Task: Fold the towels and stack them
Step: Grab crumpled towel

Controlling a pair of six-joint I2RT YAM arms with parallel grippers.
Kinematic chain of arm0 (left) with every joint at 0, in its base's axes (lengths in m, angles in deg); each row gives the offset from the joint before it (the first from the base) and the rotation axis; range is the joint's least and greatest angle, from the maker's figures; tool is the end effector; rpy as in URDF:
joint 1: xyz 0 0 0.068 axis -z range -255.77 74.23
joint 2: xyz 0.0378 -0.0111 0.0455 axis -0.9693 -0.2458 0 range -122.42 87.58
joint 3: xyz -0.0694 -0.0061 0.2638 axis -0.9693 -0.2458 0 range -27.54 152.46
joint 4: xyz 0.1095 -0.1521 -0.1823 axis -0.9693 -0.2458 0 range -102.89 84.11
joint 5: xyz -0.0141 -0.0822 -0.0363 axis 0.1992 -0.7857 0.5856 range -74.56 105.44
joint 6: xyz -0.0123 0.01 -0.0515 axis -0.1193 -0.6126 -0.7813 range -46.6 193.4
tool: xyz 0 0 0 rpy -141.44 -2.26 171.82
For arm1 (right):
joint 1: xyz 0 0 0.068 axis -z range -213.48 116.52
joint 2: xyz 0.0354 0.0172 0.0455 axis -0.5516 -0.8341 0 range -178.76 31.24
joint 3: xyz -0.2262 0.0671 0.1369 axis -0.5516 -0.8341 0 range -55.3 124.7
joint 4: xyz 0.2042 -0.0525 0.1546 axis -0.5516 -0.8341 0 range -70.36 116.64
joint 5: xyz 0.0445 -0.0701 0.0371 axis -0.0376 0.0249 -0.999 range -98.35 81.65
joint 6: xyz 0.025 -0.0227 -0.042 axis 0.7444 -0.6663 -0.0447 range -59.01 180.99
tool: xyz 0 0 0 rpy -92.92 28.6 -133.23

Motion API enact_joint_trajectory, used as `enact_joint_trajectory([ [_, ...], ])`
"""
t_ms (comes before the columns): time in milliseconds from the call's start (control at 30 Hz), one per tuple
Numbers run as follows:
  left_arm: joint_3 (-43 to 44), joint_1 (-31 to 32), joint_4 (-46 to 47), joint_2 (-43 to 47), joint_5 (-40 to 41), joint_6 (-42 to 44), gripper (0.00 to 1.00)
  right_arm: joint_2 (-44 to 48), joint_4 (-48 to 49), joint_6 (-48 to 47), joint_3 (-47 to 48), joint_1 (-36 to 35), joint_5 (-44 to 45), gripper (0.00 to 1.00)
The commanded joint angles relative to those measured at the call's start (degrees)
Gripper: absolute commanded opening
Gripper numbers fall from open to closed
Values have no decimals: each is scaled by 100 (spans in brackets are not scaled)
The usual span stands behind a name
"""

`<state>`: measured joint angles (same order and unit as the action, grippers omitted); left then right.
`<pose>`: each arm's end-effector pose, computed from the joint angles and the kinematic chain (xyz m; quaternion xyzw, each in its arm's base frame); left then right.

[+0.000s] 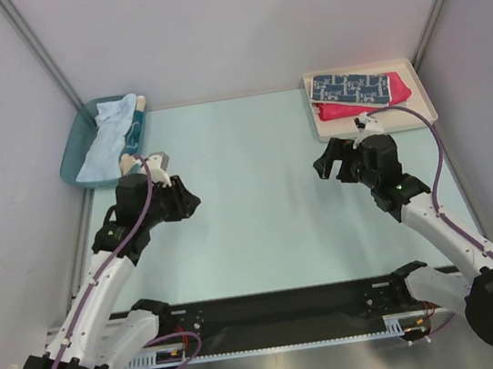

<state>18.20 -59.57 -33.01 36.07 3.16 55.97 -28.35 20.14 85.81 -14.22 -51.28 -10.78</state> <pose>0.1870 -0.0622 0.2962 0.0417 0.8738 -0.2274 0.4278 0.2253 0.0740 0.2739 0.0402 0.8424 0.2119 0.4938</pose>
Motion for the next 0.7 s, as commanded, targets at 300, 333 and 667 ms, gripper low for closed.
enact_joint_trajectory([
  [300,268,-65,338,-254,559,-181,45,-96,387,146,-30,14,-416,100],
  [333,504,-65,338,-516,829,-286,45,-88,395,129,-47,22,-415,100],
  [667,2798,-1409,751,-3238,2571,-1385,51,-211,527,181,-83,-4,-485,100],
])
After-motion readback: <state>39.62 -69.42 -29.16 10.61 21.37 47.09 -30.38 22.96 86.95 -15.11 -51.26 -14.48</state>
